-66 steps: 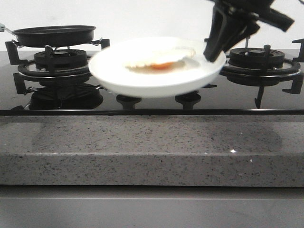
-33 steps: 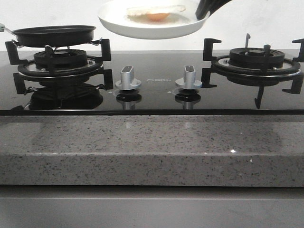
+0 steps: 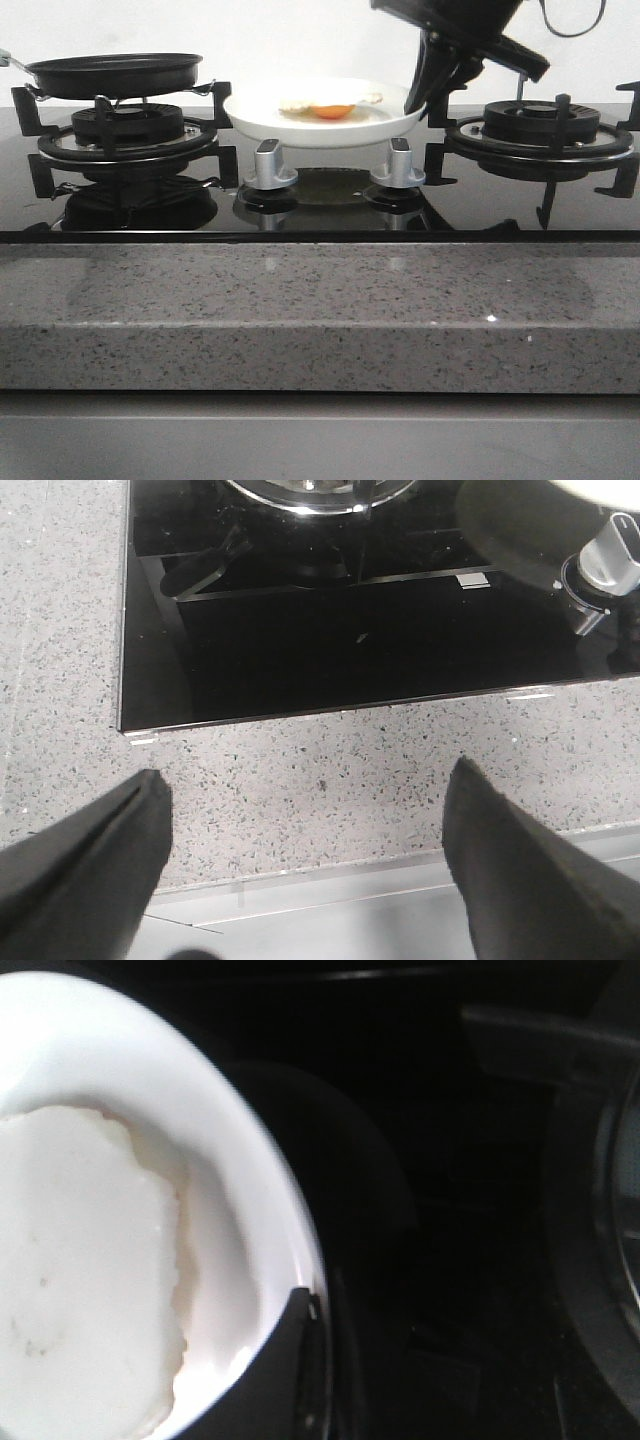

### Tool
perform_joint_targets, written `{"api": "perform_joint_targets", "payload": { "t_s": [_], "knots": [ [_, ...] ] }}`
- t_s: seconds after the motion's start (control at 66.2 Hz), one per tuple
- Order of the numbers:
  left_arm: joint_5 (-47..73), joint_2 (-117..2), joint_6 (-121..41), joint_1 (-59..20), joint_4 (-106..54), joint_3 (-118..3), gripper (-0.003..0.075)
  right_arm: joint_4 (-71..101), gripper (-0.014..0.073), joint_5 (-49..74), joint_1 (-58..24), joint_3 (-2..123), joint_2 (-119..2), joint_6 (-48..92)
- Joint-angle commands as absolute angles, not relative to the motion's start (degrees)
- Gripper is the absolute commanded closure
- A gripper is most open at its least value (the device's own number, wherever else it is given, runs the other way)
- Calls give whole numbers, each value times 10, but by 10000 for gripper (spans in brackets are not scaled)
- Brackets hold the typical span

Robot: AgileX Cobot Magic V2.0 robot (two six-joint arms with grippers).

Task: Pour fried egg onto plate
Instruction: 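Carry the plate with the egg between the burners and lower it with the right gripper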

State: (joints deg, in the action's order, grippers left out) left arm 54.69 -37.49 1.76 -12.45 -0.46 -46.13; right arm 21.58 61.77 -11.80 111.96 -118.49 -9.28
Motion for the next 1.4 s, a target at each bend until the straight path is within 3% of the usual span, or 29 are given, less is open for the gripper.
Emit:
{"api": "perform_joint_targets", "payload": {
  "t_s": [0.0,1.208,1.269,1.389],
  "knots": [
    [509,-377,24,-128,-5,-475,166,235,702,608,-113,1142,-1151,-95],
    [509,-377,24,-128,-5,-475,166,196,697,621,-106,1142,-1168,-120],
    [509,-377,24,-128,-5,-475,166,196,661,621,-106,1142,-1168,-120],
    [509,-377,24,-128,-5,-475,166,196,491,613,-106,1142,-1168,-120]
  ]
}}
